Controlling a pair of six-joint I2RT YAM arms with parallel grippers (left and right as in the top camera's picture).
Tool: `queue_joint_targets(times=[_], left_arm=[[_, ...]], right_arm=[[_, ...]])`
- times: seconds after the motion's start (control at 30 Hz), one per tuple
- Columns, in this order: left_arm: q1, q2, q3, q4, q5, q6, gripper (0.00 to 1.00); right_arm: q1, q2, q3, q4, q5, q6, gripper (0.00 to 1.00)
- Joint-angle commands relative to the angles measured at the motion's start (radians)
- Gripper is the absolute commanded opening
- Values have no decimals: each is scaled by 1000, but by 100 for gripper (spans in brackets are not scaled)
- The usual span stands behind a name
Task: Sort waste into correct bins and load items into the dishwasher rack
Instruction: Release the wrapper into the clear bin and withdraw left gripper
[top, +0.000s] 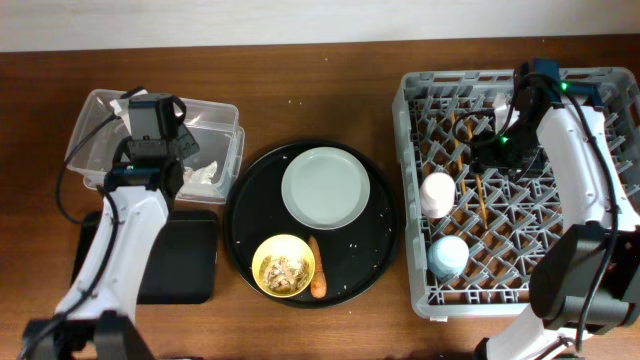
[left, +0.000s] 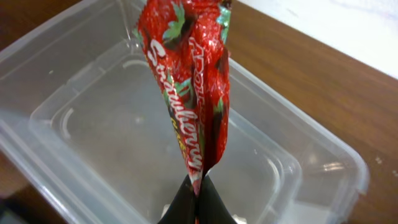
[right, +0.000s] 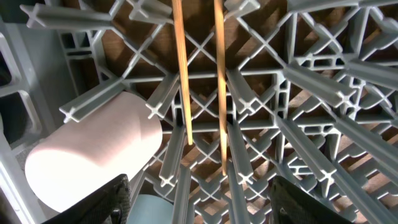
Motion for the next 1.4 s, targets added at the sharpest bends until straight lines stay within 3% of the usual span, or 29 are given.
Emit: queue_joint_targets(times=[0.0, 0.13, 0.2, 0.27, 0.3, 0.47, 0.53, 0.8, 0.97, 1.13, 1.2, 1.3, 1.37], left_arm=[[66, 105, 8, 95, 10, 13, 5], [141, 196, 8, 154, 18, 13, 6], [165, 217, 8, 154, 71, 13, 11], [172, 217, 8, 157, 85, 13, 38], [175, 217, 8, 161, 85, 13, 38], [211, 217, 8, 145, 85, 13, 25], [232, 217, 8, 121, 85, 13, 14], [261, 217, 8, -26, 86, -5, 1], [261, 166, 8, -46, 85, -7, 2], [260, -15, 17, -12, 94, -6, 25], [255, -118, 21, -64, 243, -6, 25], [233, -210, 21, -182, 501, -6, 26], [182, -238, 21, -260, 657, 6, 29]], right_arm=[[6, -6, -9, -1, -11, 8, 71], [6, -6, -9, -1, -18, 8, 71], [6, -6, -9, -1, -18, 8, 71], [6, -6, -9, -1, -18, 8, 71], [6, -6, -9, -2, -18, 8, 71], [6, -6, -9, -2, -18, 8, 71], [6, -6, -9, -2, -18, 8, 71], [6, -6, -9, -2, -17, 7, 71], [6, -6, -9, -1, -17, 8, 71], [6, -6, -9, -1, -17, 7, 72], [6, -6, -9, -1, -17, 7, 72], [6, -6, -9, -1, -18, 7, 83], [6, -6, -9, -2, -19, 8, 98]])
